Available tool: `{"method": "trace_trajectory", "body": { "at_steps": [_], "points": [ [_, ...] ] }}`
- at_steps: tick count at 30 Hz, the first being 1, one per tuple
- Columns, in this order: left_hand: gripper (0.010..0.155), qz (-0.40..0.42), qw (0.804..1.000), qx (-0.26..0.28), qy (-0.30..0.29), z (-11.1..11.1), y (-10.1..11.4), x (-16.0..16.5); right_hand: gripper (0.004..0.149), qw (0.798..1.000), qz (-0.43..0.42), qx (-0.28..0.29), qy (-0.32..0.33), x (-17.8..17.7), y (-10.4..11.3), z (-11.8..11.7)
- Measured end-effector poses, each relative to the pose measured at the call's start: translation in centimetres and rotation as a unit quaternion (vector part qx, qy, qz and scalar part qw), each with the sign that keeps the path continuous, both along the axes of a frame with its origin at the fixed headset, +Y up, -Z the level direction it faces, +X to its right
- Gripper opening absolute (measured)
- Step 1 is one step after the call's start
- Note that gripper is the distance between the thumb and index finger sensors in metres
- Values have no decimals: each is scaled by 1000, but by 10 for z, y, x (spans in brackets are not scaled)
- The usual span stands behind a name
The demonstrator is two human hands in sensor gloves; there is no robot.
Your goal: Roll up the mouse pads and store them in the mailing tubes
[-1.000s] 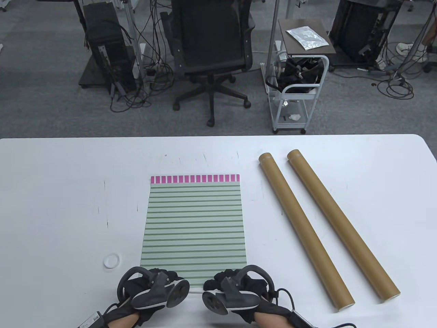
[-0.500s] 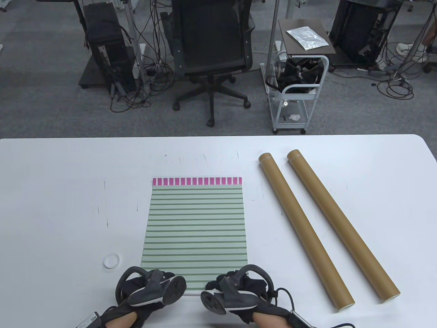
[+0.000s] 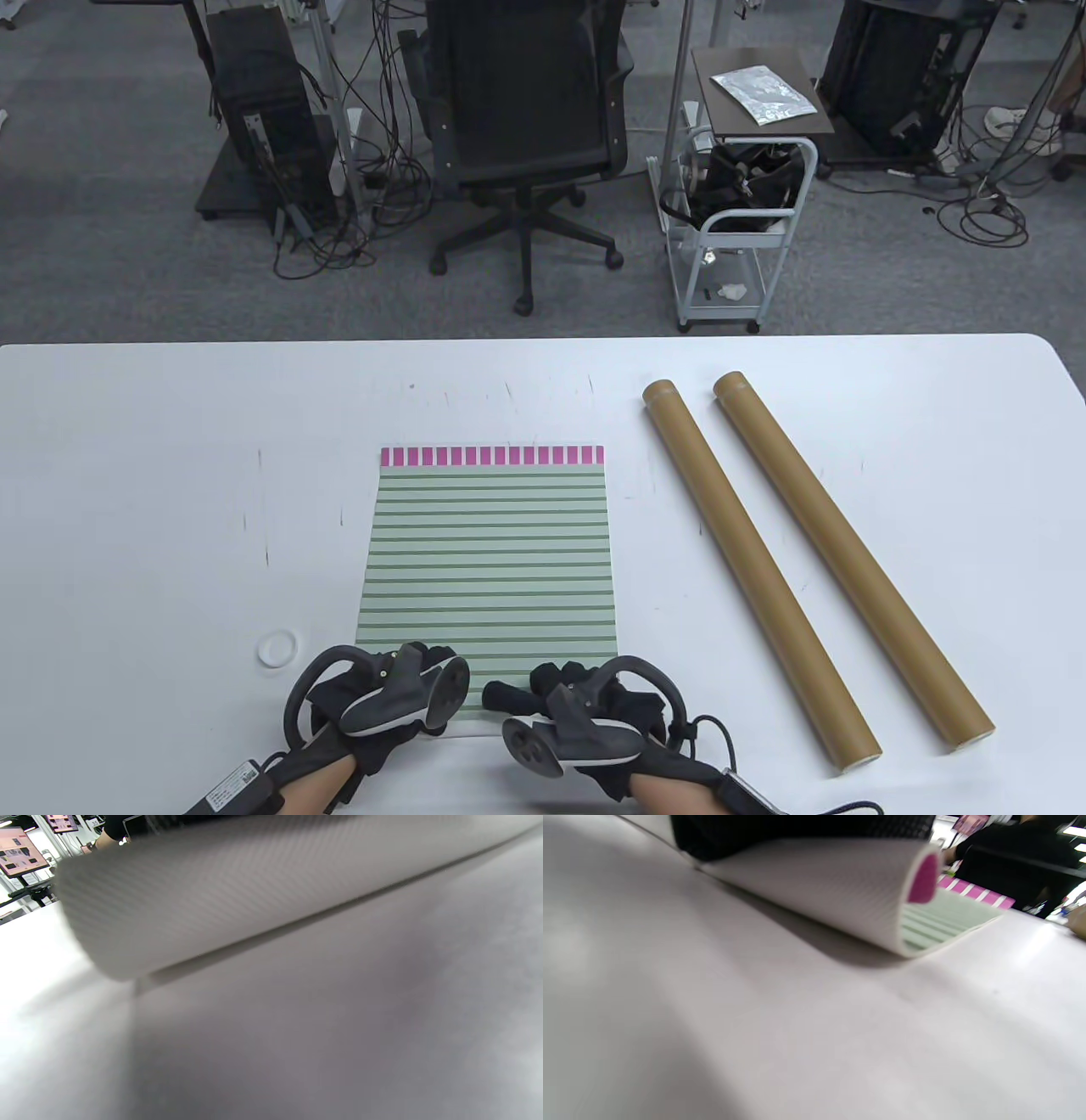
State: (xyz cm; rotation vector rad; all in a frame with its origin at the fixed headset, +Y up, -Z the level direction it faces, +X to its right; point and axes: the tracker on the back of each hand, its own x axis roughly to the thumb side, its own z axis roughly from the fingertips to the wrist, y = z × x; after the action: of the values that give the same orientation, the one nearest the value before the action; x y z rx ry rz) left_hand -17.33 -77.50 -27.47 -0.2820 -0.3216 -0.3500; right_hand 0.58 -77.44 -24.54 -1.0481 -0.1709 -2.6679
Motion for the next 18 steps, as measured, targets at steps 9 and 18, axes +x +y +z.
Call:
{"method": "trace_trajectory", "body": {
  "at_steps": [9,18],
  "points": [
    [71,-26,1000,7,0,1,2,4,62,999,36,-14,5,-7,-3,-1],
    [38,8,997,38,-70,20,10,13,58,998,-51,-24,-12,-3,4,-6]
  ]
}}
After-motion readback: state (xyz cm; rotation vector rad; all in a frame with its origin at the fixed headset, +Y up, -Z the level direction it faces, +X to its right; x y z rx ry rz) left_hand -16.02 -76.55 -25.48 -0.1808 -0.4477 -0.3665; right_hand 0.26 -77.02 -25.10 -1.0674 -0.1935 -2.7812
